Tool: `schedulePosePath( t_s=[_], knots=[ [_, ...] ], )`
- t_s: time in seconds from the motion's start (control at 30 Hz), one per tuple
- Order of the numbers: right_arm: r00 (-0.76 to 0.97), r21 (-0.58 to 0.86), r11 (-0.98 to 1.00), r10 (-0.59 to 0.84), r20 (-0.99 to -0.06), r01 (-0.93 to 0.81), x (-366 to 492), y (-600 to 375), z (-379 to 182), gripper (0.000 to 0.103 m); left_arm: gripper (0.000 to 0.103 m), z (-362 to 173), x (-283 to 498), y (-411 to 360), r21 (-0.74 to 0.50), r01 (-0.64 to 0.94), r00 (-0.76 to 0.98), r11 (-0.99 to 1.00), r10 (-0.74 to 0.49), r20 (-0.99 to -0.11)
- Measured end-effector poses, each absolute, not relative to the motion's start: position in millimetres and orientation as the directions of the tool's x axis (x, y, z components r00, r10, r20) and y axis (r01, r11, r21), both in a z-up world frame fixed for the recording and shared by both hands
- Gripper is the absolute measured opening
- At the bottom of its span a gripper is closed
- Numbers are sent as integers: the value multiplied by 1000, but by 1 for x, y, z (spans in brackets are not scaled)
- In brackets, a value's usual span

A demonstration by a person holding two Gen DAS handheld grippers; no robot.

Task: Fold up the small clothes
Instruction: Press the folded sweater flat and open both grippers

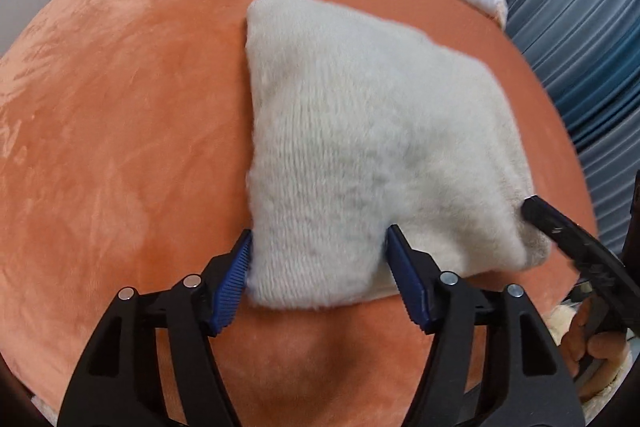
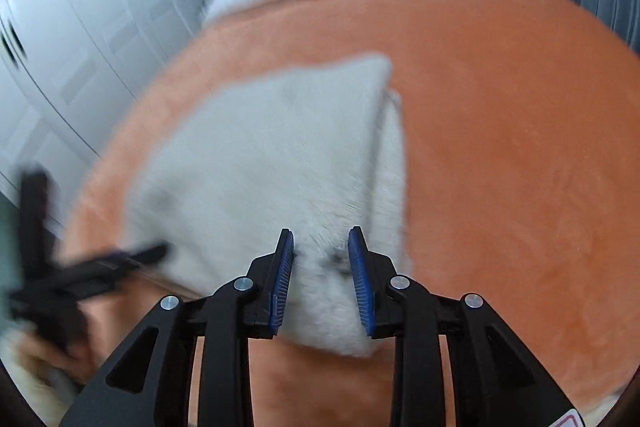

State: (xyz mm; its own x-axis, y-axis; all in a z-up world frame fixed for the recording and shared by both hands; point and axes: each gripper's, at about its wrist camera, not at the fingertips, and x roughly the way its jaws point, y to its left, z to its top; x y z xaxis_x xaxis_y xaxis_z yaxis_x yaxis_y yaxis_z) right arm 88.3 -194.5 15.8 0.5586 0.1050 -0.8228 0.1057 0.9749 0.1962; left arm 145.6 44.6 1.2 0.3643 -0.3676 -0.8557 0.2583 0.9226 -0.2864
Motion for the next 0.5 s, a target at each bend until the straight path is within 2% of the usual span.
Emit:
schedulePosePath(
  t_s=[0.07,0.13,0.27,0.33,0.43,0.5],
  knots=[
    [539,238,963,137,-831,123,91,-208,0,25,63,9,136,43,-260,257,387,931,-346,-854],
    [557,291,945,164,-814,147,88,-217,12,24,63,33,124,42,-260,277,442,925,-363,-820],
    [624,238,966,123,-772,104,75,-207,49,17,68,75,120,55,-311,256,539,915,-402,-740],
    [642,237,970,147,-752,56,78,-195,63,15,68,86,135,51,-314,238,571,919,-394,-720],
    [599,198,980,161,-785,-3,88,-175,56,8,68,71,162,37,-250,205,539,946,-323,-778],
    [535,126,992,109,-838,-5,94,-168,34,6,64,47,174,29,-166,175,499,971,-233,-835]
  ],
)
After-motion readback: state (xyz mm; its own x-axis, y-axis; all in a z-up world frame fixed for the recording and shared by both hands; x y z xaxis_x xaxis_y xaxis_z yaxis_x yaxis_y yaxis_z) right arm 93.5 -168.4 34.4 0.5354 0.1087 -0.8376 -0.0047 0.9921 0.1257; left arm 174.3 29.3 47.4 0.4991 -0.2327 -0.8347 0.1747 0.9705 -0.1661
